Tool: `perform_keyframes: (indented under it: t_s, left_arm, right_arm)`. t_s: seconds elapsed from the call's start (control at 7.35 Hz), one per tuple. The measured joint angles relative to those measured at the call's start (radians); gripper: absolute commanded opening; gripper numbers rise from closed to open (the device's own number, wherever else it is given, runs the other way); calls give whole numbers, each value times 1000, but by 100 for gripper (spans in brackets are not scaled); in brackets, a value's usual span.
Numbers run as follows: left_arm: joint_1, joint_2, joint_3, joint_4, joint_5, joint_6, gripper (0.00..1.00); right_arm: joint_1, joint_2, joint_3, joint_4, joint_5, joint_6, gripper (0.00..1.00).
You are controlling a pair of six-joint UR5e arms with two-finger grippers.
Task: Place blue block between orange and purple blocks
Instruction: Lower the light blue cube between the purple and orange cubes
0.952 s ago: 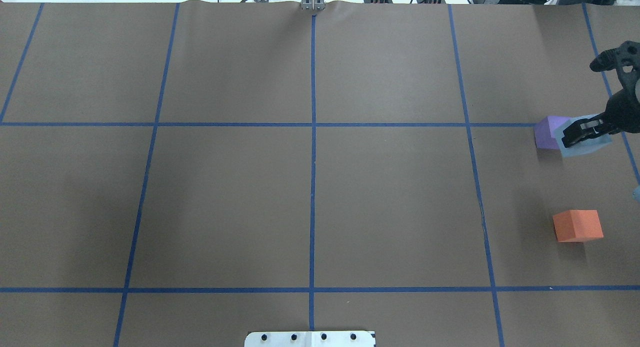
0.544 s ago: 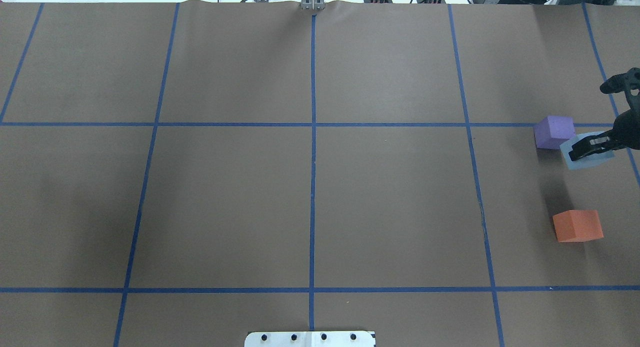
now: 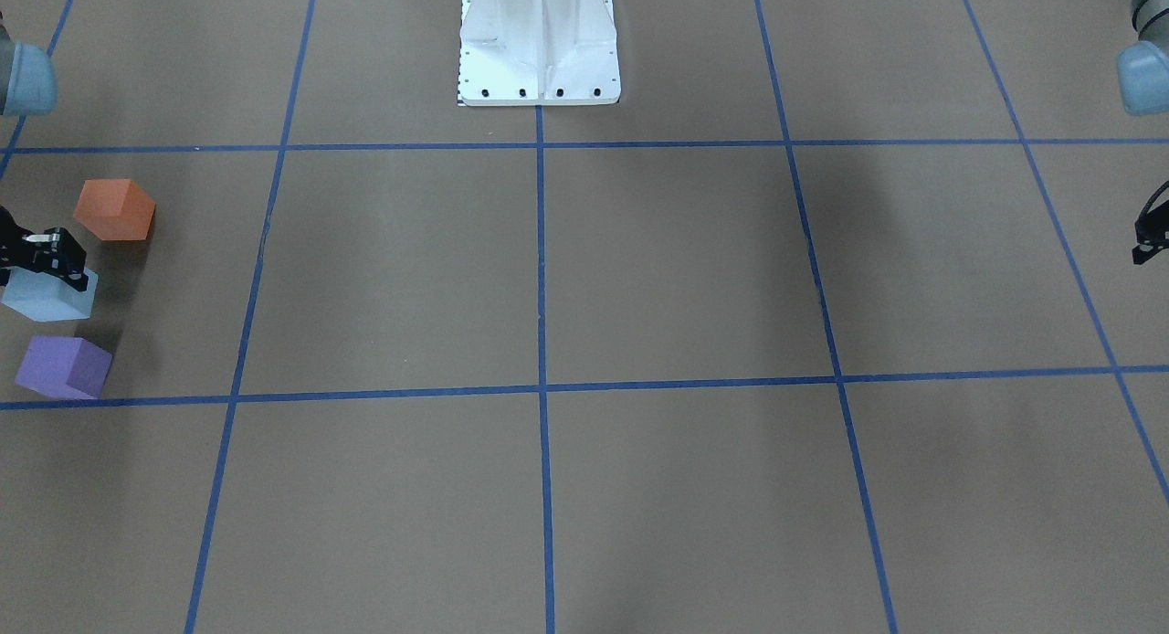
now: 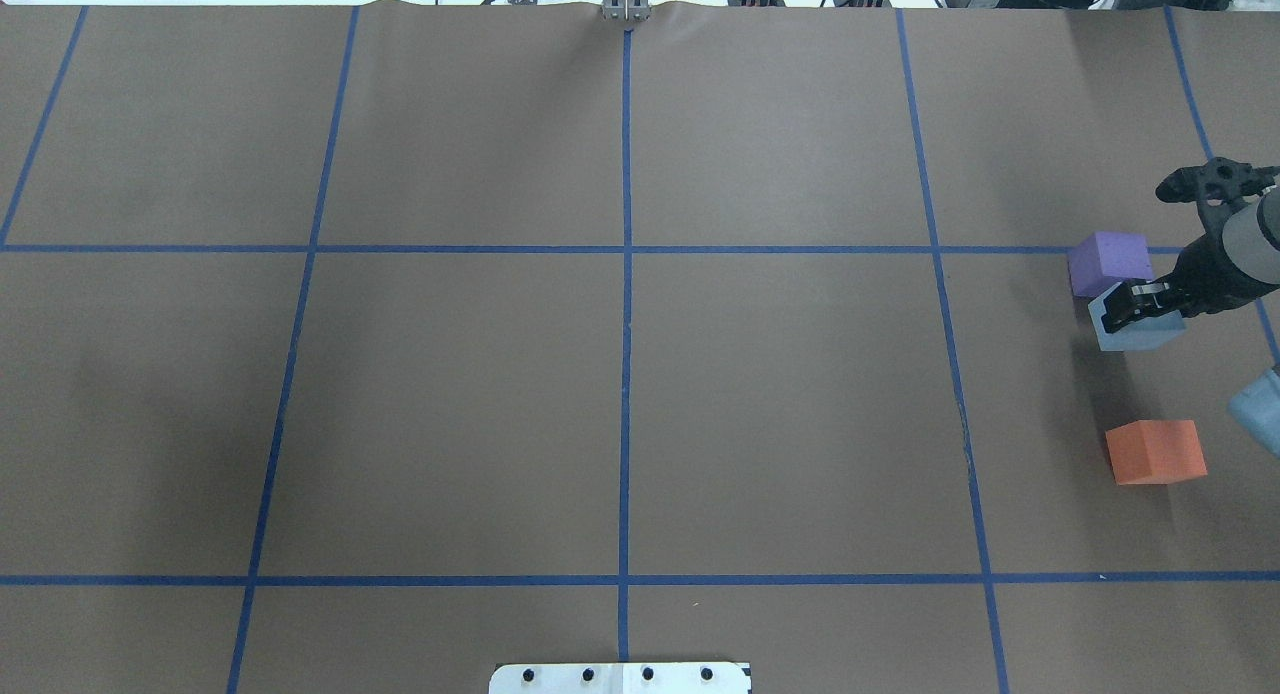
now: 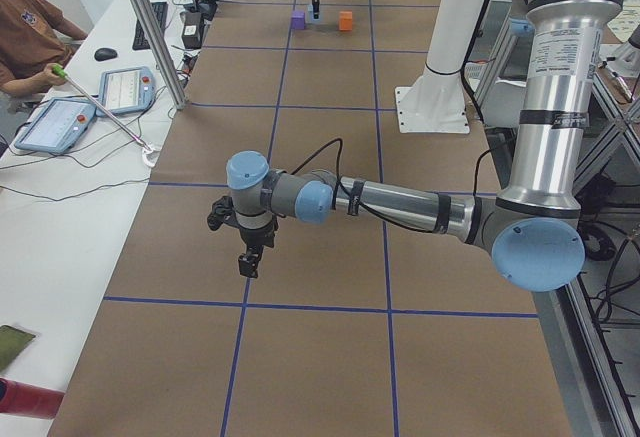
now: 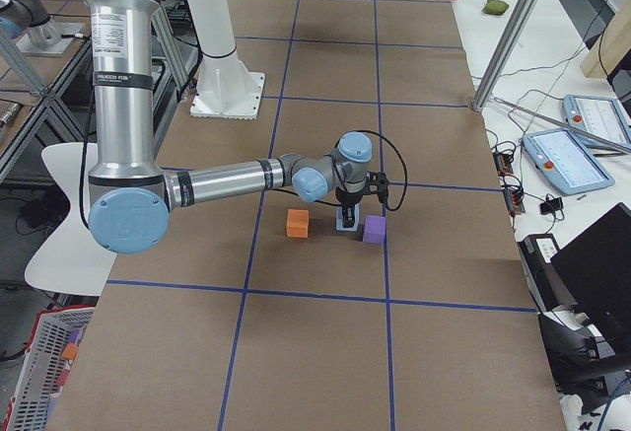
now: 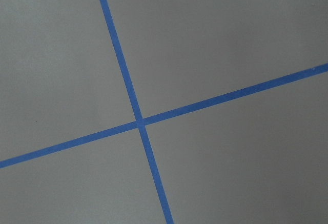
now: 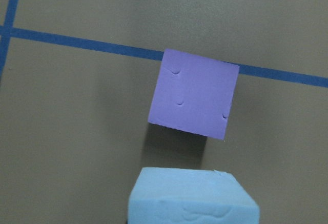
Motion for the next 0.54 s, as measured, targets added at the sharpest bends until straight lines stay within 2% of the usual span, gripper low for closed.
perform_keyframes:
  t_s: [0.54]
  left_arm:
    - [0, -5, 6, 0, 0, 3, 100]
  right_arm:
    - [-28, -4, -20, 1, -8, 26, 0]
